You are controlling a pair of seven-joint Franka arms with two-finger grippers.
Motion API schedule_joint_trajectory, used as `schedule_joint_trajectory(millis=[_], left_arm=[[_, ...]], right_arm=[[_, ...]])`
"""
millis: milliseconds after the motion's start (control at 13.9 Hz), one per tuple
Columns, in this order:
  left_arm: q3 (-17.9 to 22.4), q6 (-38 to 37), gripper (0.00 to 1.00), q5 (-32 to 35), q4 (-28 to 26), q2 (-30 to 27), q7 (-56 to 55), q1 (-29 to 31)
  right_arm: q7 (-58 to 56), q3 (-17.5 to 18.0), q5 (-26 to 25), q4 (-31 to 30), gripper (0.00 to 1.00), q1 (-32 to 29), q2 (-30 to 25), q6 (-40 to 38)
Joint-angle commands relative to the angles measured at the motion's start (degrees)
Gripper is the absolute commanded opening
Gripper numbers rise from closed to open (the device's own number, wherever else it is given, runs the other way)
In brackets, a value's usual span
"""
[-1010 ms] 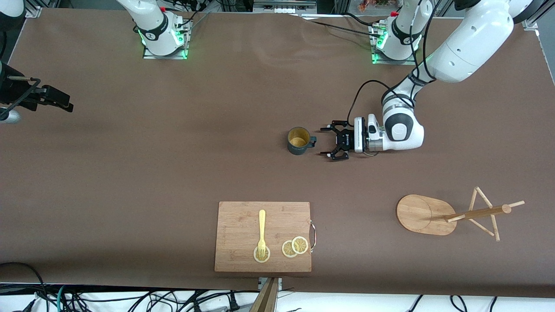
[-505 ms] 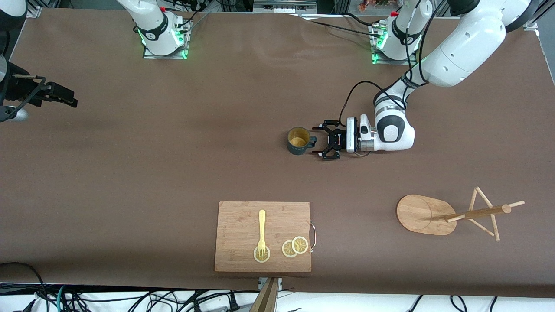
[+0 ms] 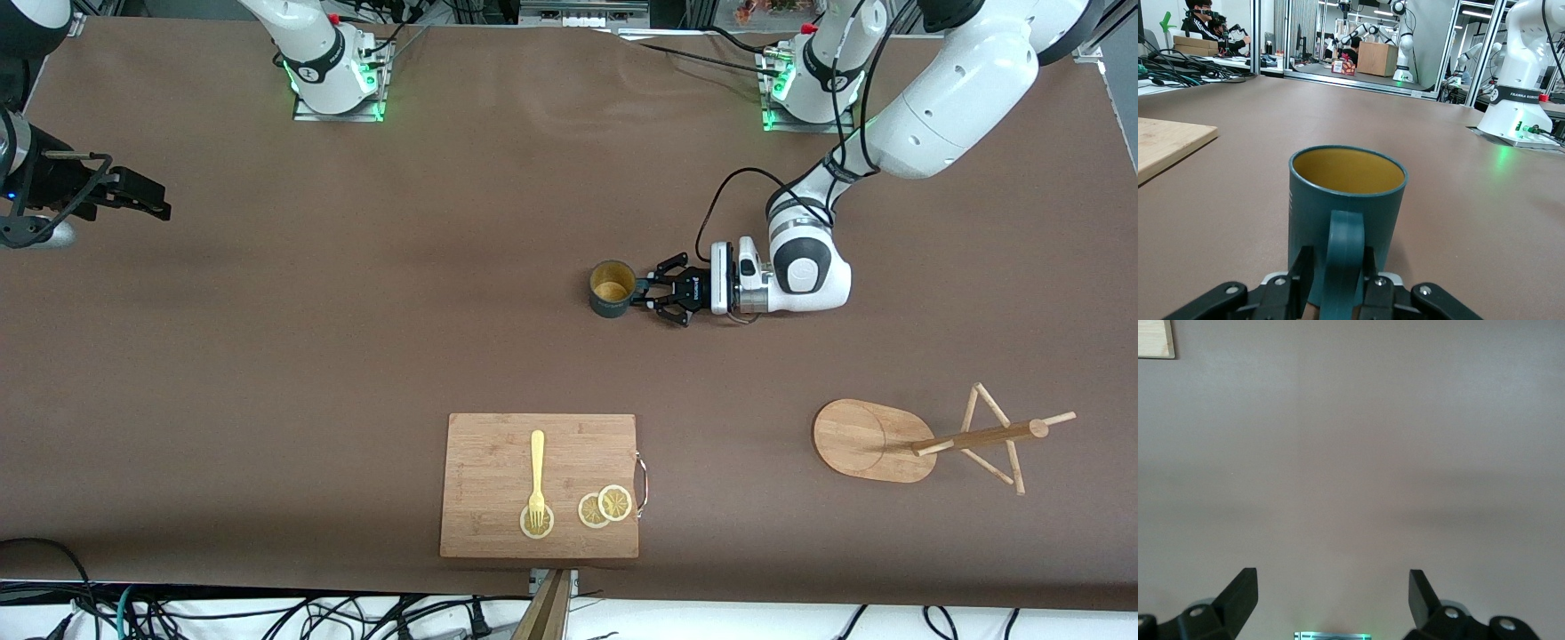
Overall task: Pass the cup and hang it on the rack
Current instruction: 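Close the left gripper on the teal mug's handle, then lift the teal mug with the left gripper and carry it toward the rack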
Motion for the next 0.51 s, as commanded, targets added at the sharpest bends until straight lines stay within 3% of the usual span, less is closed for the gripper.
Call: schedule_joint_trajectory(millis=[0, 433], left_arm=[[-0.36, 0.33, 0.0, -1.49, 0.84, 0.59, 2.07, 0.53], [-0.97, -0.11, 0.0, -0.96, -1.43, -3.26, 1.45, 2.73]], right_arm=[[0.4, 0.04, 0.13, 0.92, 1.0, 0.08, -0.02, -0.36], [0.49, 0.04, 0.04, 0.92, 1.0, 0.08, 0.06, 1.74]])
